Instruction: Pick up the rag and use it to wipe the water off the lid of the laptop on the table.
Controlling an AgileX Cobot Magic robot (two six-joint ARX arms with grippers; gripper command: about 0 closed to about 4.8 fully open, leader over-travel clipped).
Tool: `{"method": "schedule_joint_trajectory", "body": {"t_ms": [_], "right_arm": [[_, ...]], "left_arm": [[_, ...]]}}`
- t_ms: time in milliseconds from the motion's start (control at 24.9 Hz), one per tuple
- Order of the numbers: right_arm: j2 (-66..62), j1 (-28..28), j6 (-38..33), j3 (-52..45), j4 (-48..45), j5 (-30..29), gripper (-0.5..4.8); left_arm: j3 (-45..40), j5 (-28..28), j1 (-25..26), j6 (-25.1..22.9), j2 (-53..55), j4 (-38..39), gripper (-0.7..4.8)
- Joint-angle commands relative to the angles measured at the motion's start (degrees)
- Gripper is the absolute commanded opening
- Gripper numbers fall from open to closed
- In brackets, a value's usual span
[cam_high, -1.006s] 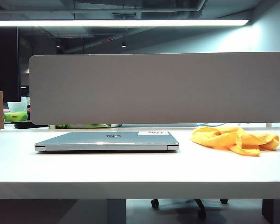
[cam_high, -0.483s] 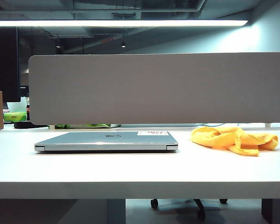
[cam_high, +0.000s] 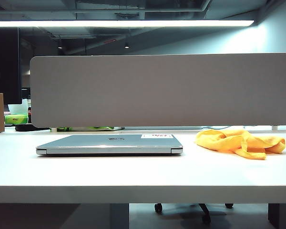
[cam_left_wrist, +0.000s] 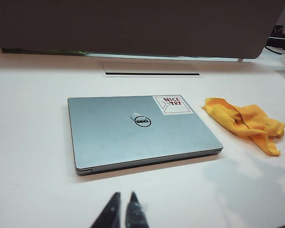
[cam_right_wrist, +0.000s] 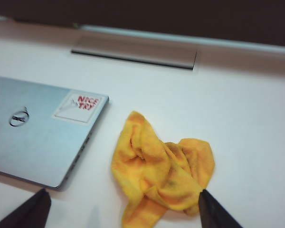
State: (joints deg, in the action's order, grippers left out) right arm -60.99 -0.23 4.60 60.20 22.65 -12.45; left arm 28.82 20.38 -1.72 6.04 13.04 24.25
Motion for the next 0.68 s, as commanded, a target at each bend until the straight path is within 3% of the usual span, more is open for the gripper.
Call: {"method": "schedule_joint_trajectory", "body": {"t_ms": [40, 523, 684], "right_arm": [[-9.9, 1.2, 0.3, 3.9, -1.3, 1.2, 4.41], [-34.9, 2.9, 0.5, 17.4, -0.5, 8.0, 4.41], [-41.0, 3.3, 5.2, 17.6, -2.8, 10.0, 4.41]], "left_arm": [[0.3, 0.0, 0.0, 0.0, 0.0, -0.7, 0.19], [0.3, 0.0, 0.0, 0.0, 0.0, -0.7, 0.19], [0.3, 0.0, 0.0, 0.0, 0.0, -0.7, 0.19]]}}
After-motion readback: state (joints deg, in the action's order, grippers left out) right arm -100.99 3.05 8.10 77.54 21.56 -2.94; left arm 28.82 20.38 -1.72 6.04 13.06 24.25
